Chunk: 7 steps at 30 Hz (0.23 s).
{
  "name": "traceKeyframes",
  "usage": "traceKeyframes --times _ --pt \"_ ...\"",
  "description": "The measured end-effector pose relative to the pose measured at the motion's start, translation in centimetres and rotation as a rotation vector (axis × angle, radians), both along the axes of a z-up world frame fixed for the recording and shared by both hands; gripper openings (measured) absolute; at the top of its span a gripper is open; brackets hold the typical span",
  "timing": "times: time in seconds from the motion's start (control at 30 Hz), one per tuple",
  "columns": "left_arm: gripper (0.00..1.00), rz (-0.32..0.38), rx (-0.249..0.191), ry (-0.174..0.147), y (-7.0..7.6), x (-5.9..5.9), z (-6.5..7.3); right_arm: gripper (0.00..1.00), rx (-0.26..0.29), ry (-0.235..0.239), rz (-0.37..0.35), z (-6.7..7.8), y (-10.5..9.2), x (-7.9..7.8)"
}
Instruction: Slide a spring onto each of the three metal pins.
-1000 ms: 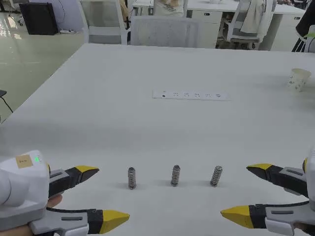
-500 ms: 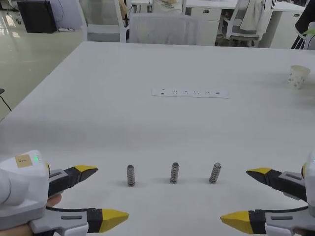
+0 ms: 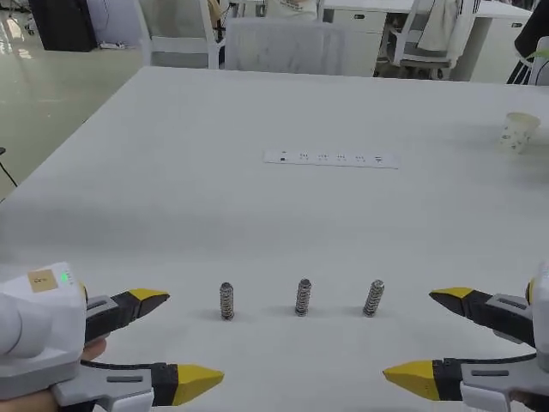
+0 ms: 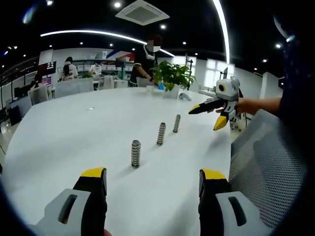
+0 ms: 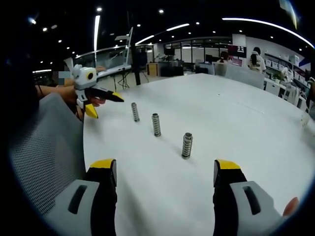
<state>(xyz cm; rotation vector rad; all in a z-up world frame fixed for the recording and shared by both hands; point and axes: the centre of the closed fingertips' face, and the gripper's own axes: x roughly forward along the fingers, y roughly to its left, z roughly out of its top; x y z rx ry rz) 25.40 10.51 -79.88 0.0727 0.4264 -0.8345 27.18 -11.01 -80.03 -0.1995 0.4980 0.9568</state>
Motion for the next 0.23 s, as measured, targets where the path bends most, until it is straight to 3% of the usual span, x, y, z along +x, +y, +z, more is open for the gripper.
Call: traceKeyframes --times 0.23 --pt "0.73 -0.004 0.002 -0.001 -0.03 0.14 -0.01 0.81 0.001 0.004 -0.013 -0.02 -0.21 -0.09"
